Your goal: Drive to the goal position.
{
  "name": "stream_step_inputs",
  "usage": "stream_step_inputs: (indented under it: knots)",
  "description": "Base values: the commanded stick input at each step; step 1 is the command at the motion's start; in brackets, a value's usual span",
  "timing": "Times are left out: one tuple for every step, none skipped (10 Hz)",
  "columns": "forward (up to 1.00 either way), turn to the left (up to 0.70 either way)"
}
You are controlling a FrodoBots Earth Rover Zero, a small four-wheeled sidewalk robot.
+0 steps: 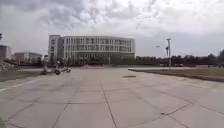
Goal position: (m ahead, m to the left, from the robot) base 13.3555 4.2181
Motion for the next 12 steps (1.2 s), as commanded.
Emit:
stream_step_inputs:
  knots:
    - [0.7, 0.0]
    - [0.7, 0.0]
    - [0.7, 0.0]
    - [0.7, 0.0]
    - [0.7, 0.0]
    - [0.7, 0.0]
    - [0.7, 0.0]
    - [0.7, 0.0]
    - [0.7, 0.0]
    - [0.7, 0.0]
    - [0.7, 0.0]
    - [0.7, 0.0]
